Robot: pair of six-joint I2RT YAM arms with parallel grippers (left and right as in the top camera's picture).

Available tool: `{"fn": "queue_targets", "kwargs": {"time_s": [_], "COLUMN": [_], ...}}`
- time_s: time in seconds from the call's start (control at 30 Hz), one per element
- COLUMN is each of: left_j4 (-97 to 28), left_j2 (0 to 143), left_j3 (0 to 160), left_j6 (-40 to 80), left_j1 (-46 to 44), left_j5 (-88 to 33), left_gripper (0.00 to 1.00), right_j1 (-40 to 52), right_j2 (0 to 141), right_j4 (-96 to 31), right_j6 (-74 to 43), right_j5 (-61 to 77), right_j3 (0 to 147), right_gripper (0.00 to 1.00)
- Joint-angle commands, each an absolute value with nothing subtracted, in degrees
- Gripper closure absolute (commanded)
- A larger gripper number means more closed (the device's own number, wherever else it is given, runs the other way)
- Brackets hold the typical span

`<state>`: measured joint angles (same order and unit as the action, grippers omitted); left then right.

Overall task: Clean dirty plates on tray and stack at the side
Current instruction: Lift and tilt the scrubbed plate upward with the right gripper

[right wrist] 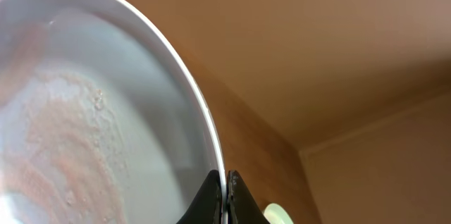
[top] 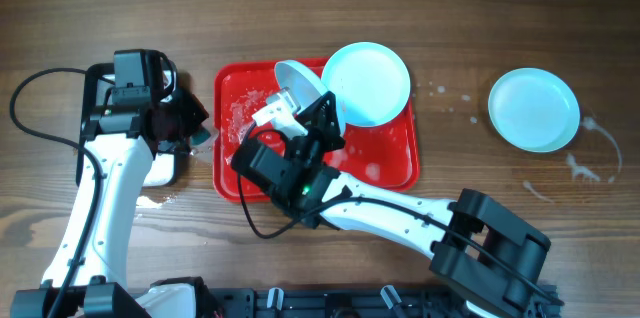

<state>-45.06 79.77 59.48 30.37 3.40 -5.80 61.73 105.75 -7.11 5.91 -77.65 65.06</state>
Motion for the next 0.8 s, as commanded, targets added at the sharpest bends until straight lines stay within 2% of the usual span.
{"fn": "queue_targets", "kwargs": {"time_s": [0.0,0.17,0.23,0.3,0.33,0.77], "left_j4": [-44.75,-44.77,-44.77,-44.77,-44.77,-44.56], "left_j2": [80.05,80.05,80.05,80.05,80.05,80.05], "left_j3": [59.68,59.68,59.68,59.68,59.68,59.68], "left_j6": [30.96,30.96,30.96,30.96,30.96,30.94], "left_j1": [3.66,3.66,3.66,3.66,3.66,3.66], "left_j5": [-5.04,-5.04,-5.04,-5.04,-5.04,-5.04], "left_gripper": [0.96,0.96,0.96,0.96,0.96,0.96], "right_j1": [61.91,61.91,61.69,61.14,61.10,63.94], "right_j2": [106.41,106.39,106.39,106.34,106.34,106.41], "right_j4": [-6.90,-5.87,0.75,11.53,15.07,15.40], "right_j6": [5.82,8.12,13.21,24.47,26.55,23.81], "right_j5": [-76.36,-76.62,-85.01,-87.05,-87.02,-76.38], "right_j3": [63.83,63.83,63.83,63.83,63.83,53.32], "right_gripper": [0.96,0.96,0.96,0.96,0.96,0.96]}}
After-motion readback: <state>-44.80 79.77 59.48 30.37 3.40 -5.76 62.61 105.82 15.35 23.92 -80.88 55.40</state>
